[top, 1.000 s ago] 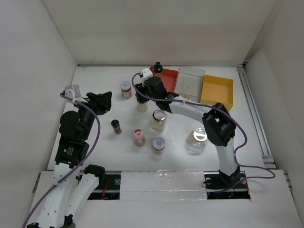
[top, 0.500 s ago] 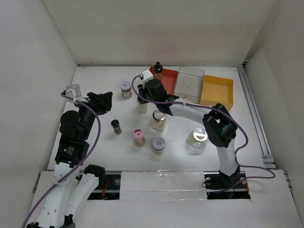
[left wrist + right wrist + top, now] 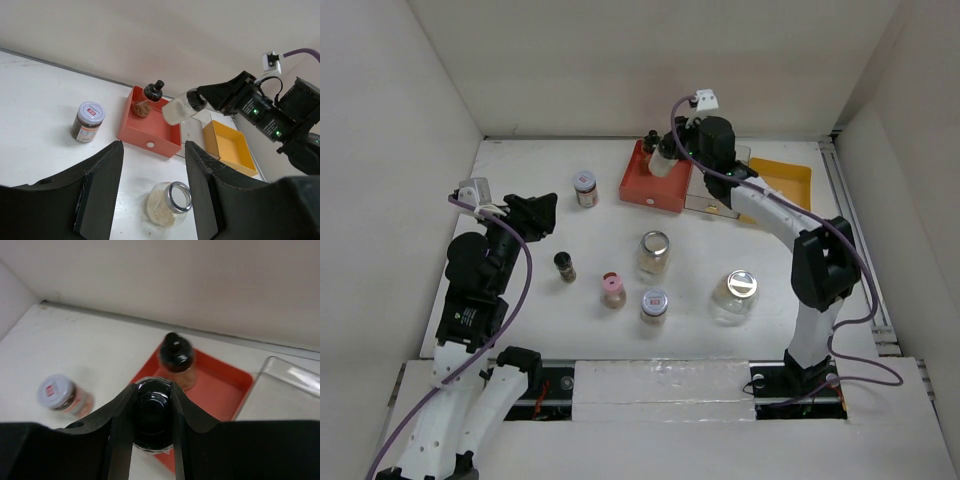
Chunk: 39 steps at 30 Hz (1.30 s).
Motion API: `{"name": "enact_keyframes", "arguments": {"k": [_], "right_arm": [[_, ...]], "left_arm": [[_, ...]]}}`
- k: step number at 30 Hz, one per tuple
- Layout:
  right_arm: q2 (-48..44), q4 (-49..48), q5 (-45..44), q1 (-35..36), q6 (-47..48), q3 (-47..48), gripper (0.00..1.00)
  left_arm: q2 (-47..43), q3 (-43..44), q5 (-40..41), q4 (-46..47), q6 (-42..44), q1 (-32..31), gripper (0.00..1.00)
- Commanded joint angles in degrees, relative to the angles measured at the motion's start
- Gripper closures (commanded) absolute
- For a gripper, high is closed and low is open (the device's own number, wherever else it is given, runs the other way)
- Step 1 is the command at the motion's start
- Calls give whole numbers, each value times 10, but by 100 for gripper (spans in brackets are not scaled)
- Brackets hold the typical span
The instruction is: Organize the condiment bottles
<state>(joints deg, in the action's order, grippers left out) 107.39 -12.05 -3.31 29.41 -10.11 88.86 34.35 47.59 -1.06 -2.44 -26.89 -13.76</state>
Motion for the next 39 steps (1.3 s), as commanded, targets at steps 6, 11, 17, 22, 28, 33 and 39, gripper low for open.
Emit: {"name": "enact_keyframes", "arguments": {"k": [6, 11, 17, 22, 28, 33, 39], "right_arm": [[73, -53, 2, -58, -6, 105, 74], [134, -41, 16, -71, -6, 174, 74], [185, -36, -31, -71, 10, 200, 74], [205, -36, -71, -66, 36, 206, 71], [210, -36, -71, -60, 36, 200, 52], [176, -36, -57, -55, 41, 190, 27], [80, -16, -29, -30, 41, 109, 20]], "left_arm": [[15, 6, -7, 25, -2, 1, 52], [20, 6, -7, 25, 3, 1, 52], [26, 6, -2, 25, 4, 1, 52], [26, 6, -2, 25, 4, 1, 52], [26, 6, -2, 25, 4, 1, 52], [26, 6, -7, 25, 4, 1, 52], [20, 6, -18, 25, -2, 1, 52]]}}
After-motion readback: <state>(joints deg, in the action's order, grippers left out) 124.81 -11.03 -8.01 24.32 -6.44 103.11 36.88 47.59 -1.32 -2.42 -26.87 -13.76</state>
